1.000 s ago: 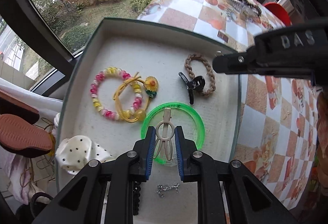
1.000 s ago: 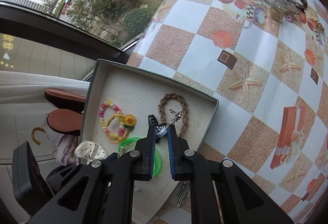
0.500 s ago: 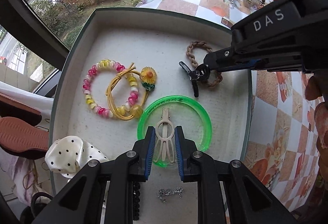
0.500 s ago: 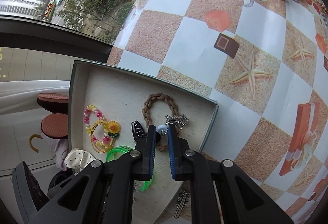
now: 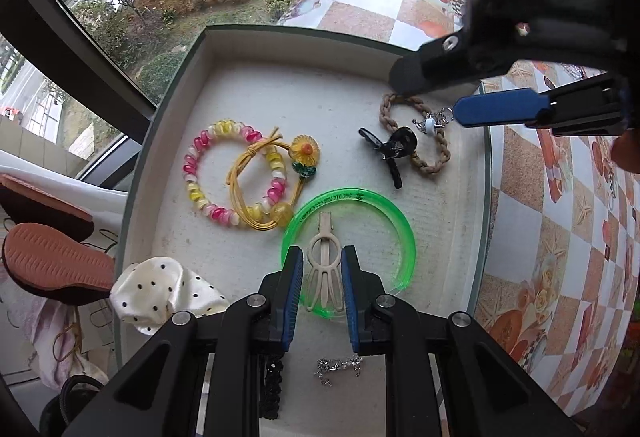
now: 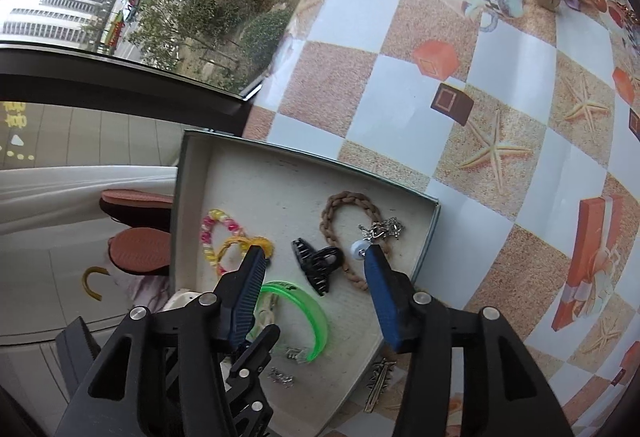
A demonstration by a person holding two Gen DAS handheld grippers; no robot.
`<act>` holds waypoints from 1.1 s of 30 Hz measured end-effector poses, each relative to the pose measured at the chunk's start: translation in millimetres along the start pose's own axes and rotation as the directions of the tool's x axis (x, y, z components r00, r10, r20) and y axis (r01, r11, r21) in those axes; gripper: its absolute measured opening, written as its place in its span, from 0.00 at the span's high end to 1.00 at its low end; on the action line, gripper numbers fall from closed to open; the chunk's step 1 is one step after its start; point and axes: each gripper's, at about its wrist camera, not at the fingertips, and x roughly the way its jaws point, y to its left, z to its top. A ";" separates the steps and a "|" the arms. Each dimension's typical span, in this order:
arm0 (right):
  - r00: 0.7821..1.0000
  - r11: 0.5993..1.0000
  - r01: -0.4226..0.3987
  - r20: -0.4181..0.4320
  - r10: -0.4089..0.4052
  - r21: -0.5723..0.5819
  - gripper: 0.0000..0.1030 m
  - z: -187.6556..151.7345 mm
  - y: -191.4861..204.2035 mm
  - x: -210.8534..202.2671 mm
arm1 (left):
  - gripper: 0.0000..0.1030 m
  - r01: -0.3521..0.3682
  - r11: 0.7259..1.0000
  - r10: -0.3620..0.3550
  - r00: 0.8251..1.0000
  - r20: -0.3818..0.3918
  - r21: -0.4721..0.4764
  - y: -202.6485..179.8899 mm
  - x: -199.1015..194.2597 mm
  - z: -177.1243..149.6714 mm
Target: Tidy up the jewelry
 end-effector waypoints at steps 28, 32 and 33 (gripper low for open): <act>0.919 0.898 0.386 0.168 -0.356 -0.213 0.18 -96.2 34.3 -88.0 | 0.00 -0.120 0.990 0.126 0.989 0.075 -0.079 12.8 -105.6 -44.6; 0.898 0.864 0.434 0.199 -0.392 -0.254 0.00 -99.6 45.4 -86.0 | 0.00 -0.134 0.984 0.143 0.987 0.074 -0.118 22.8 -111.1 -50.2; 0.897 0.861 0.437 0.202 -0.394 -0.260 0.00 -99.8 46.8 -85.2 | 0.00 -0.135 0.983 0.145 0.987 0.073 -0.126 25.0 -111.9 -51.4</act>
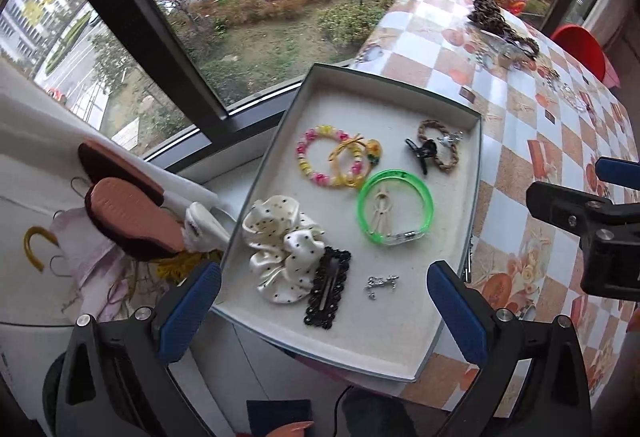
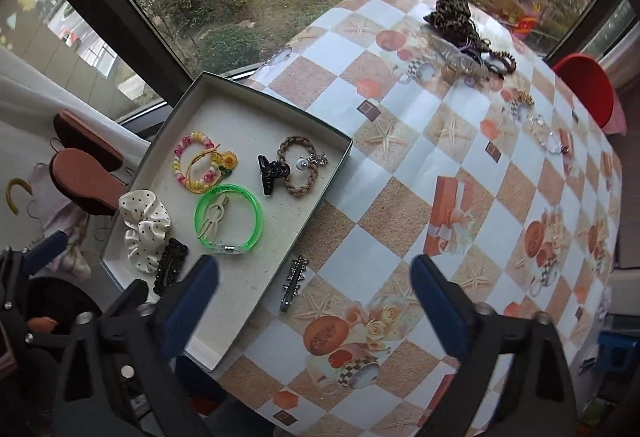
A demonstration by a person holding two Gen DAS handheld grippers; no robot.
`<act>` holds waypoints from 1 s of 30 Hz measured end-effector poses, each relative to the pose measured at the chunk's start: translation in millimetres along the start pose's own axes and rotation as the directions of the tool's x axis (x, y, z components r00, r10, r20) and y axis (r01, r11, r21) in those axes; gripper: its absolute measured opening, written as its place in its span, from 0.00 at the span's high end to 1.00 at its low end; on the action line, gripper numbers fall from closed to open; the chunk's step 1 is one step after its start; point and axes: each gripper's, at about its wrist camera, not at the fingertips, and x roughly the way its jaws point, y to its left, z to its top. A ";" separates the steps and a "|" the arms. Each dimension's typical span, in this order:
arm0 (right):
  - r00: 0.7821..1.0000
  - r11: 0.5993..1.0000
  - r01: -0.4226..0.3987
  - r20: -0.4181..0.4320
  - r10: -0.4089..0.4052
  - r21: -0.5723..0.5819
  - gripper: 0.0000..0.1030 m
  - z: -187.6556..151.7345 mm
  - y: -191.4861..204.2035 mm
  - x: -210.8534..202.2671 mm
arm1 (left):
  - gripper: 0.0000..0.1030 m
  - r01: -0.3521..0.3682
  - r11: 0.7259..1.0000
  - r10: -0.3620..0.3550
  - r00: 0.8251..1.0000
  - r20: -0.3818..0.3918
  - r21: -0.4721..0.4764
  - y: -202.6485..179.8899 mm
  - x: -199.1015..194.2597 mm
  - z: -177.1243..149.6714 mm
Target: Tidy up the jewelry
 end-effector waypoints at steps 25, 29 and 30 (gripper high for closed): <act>1.000 0.998 0.018 -0.005 -0.018 -0.061 0.00 -3.6 17.3 -6.9 | 0.00 -0.018 0.999 0.016 0.999 -0.039 -0.042 12.2 0.7 -7.7; 1.000 0.998 0.018 -0.005 -0.018 -0.056 0.00 -3.7 16.2 -7.5 | 0.00 -0.022 0.999 0.021 0.999 -0.041 -0.041 12.1 0.5 -7.6; 1.000 0.998 0.018 -0.005 -0.019 -0.056 0.00 -4.0 16.1 -7.5 | 0.00 -0.023 0.999 0.021 0.999 -0.041 -0.040 12.1 0.3 -7.7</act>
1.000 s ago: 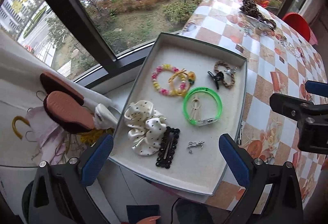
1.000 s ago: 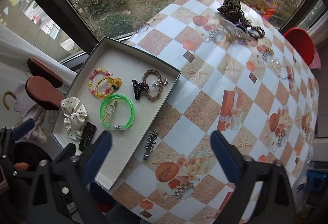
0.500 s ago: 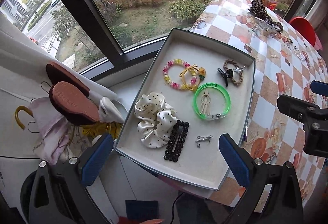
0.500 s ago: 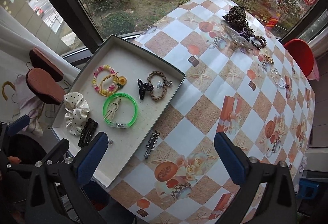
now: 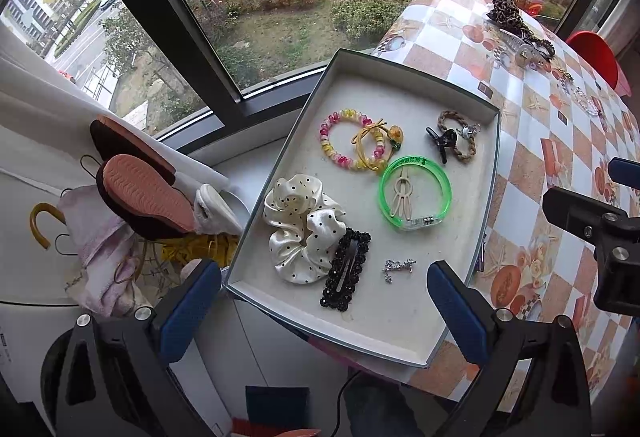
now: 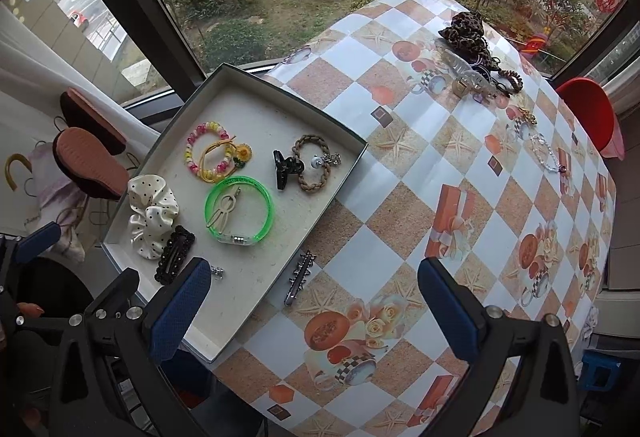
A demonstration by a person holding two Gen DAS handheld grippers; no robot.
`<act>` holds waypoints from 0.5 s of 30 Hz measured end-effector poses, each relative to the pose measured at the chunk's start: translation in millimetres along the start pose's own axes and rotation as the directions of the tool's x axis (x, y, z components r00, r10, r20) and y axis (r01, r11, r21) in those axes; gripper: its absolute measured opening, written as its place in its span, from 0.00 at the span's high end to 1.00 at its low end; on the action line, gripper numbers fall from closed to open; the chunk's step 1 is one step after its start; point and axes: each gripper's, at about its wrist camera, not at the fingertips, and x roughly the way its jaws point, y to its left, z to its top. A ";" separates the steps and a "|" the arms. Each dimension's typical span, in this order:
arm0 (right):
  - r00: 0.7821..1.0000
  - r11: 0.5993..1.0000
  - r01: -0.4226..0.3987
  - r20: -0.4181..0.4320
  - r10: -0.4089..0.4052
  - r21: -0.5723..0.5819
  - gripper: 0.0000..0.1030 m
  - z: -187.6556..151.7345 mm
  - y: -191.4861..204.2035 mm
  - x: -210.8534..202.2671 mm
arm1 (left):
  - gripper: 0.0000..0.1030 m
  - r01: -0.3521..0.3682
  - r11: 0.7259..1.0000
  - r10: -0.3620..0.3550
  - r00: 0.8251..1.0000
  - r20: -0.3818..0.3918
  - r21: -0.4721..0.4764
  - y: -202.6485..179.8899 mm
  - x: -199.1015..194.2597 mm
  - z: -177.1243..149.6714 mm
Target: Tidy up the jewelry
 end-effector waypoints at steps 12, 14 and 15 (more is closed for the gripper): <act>1.000 1.000 -0.001 -0.002 0.001 -0.001 0.00 -1.1 0.5 0.0 | 0.00 -0.006 1.000 0.006 1.000 0.002 0.002 0.1 0.0 0.0; 1.000 1.000 -0.002 -0.002 0.002 -0.001 0.00 -1.4 0.6 -0.2 | 0.00 -0.007 1.000 0.007 1.000 0.002 0.002 0.8 -0.1 0.0; 1.000 1.000 -0.002 -0.002 0.002 -0.001 0.00 -1.2 0.8 -0.1 | 0.00 -0.007 1.000 0.007 1.000 0.002 0.002 0.7 -0.3 -0.1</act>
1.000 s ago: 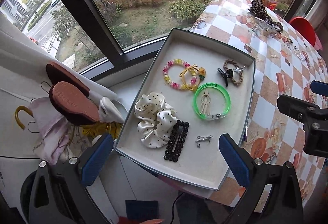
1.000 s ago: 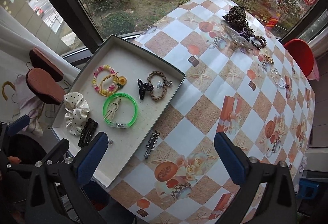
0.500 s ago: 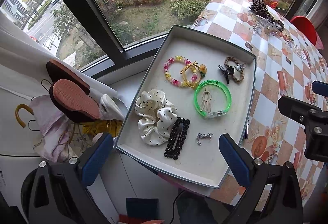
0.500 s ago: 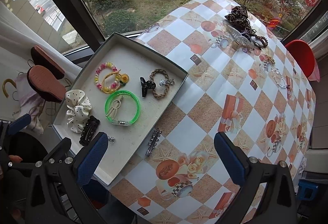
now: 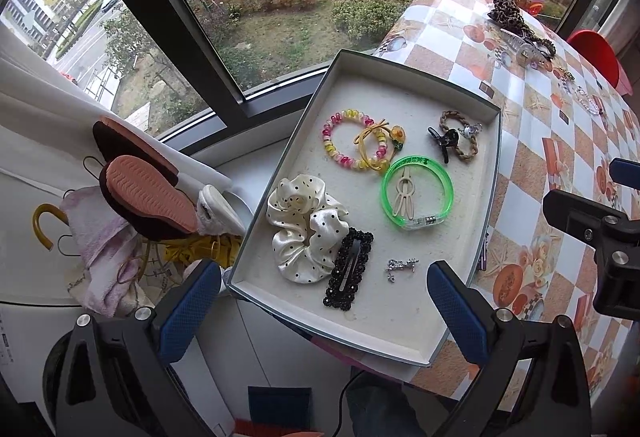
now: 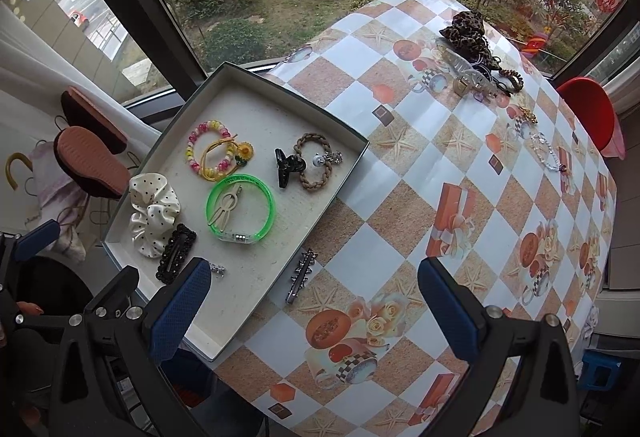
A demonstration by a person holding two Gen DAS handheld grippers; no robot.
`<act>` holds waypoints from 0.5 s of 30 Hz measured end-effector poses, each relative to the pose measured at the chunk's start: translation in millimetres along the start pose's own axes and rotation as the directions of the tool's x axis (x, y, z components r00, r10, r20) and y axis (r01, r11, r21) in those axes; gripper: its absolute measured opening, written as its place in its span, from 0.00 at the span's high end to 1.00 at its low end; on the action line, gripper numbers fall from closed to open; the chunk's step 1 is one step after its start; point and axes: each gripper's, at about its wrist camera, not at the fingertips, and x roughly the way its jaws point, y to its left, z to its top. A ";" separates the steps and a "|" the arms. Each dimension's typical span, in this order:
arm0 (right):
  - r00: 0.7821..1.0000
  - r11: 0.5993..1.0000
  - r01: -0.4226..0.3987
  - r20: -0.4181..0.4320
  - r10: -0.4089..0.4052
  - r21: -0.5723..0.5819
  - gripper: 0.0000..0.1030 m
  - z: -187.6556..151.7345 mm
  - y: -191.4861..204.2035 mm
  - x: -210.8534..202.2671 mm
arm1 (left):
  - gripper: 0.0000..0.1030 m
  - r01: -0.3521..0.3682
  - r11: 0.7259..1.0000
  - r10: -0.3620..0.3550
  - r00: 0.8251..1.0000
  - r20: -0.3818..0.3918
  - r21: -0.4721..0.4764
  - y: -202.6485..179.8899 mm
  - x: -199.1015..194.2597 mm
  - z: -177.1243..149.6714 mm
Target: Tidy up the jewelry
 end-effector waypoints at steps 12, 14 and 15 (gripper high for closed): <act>1.000 1.000 0.001 0.000 -0.001 0.001 0.00 -0.5 0.3 0.0 | 0.00 -0.001 1.000 0.001 1.000 -0.006 -0.006 1.9 0.6 -2.1; 1.000 1.000 0.000 0.000 0.000 0.001 0.00 -0.8 0.2 -0.3 | 0.00 -0.001 1.000 0.001 1.000 -0.006 -0.006 1.9 0.6 -2.0; 1.000 1.000 0.000 0.000 0.000 0.000 0.00 -0.7 0.3 -0.2 | 0.00 -0.001 1.000 0.001 1.000 -0.006 -0.007 1.9 0.6 -2.1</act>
